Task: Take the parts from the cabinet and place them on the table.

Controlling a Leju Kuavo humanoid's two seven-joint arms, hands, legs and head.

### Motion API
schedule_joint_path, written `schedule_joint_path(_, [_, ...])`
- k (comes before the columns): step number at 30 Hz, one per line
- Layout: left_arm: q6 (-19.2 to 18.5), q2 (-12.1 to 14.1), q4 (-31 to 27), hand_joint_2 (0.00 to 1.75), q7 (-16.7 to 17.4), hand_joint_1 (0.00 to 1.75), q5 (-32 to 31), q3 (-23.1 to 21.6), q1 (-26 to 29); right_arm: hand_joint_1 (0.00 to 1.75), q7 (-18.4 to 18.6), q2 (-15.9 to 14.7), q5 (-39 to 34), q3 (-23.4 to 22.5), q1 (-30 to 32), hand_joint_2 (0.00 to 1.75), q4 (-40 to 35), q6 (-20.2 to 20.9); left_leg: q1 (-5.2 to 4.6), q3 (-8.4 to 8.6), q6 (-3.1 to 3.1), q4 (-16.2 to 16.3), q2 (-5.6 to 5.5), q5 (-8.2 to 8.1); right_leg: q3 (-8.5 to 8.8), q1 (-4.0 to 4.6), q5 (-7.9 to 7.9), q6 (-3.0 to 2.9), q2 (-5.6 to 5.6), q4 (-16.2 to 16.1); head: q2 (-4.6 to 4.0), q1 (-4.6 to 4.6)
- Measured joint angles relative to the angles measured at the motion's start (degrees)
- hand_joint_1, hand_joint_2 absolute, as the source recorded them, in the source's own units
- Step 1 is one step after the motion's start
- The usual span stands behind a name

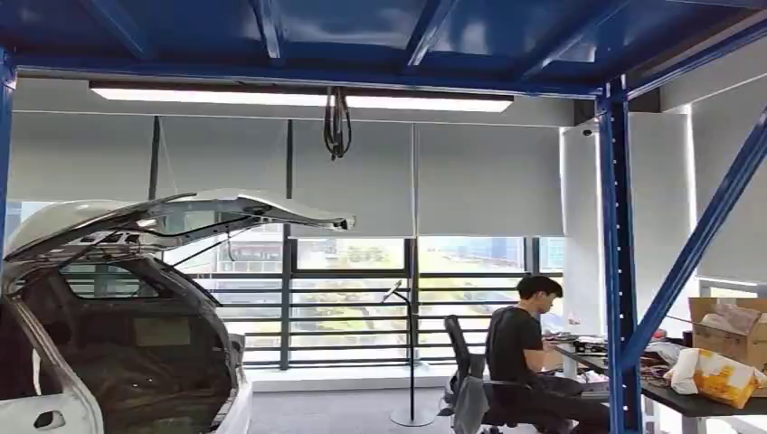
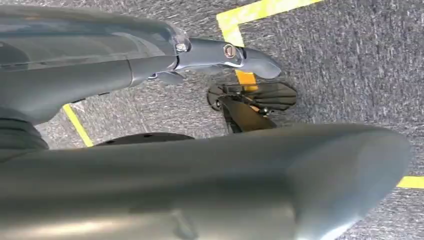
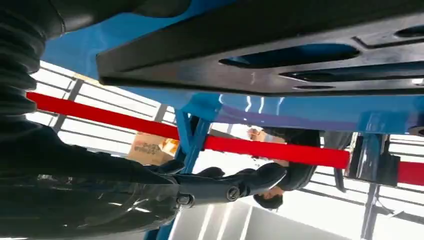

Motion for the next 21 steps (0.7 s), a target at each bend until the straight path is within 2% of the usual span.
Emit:
schedule_joint_path(10, [-0.02, -0.20, 0.00, 0.00, 0.48, 0.00, 0.44, 0.00, 0.02, 0.00, -0.59, 0.94, -0.66, 0.48, -1.71, 1.75, 3.91, 0.00, 0.00, -0.01, 0.00, 0.00, 0.00, 0.00, 0.00, 0.00, 0.00, 0.00, 0.02, 0.00, 0.00, 0.00])
schedule_joint_path(21, [0.00, -0.44, 0.02, 0.00, 0.70, 0.00, 1.31, 0.00, 0.05, 0.00, -1.03, 4.61, -0.04, 1.51, -4.81, 1.75, 11.87, -1.97, 0.01, 0.00, 0.00, 0.00, 0.00, 0.00, 0.00, 0.01, 0.00, 0.00, 0.02, 0.01, 0.00, 0.00])
